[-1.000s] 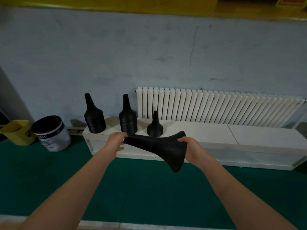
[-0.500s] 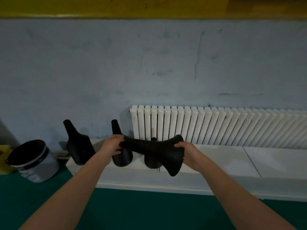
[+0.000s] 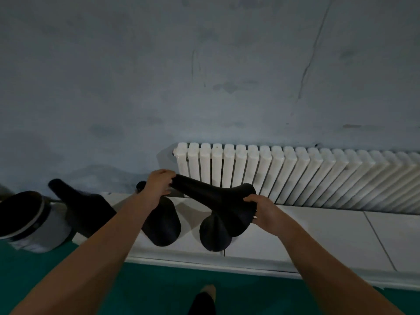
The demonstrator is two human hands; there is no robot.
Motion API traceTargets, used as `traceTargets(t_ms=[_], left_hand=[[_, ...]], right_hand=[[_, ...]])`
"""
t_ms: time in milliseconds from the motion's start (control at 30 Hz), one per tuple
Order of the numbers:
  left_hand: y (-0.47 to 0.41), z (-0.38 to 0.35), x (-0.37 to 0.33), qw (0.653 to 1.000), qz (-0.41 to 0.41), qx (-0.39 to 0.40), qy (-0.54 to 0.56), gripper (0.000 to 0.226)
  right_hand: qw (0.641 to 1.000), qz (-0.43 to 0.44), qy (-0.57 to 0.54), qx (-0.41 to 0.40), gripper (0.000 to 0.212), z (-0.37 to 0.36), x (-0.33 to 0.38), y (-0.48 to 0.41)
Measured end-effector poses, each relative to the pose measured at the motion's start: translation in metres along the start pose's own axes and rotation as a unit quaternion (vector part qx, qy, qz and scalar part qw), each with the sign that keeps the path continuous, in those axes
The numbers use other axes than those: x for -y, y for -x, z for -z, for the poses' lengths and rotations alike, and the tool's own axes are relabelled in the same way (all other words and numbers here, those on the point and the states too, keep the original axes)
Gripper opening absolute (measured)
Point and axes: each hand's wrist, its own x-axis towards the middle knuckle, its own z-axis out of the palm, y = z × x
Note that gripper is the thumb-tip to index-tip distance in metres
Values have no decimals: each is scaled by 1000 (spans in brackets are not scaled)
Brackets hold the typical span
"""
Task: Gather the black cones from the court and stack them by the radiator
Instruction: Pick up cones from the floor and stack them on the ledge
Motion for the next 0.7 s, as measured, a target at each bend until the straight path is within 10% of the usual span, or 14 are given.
traceTargets(t_ms=[700], left_hand=[[-113,-73,12,985,70,102,-125,7]], right_hand=[[966,-245,-66,-50,57,-14,-48,-188]])
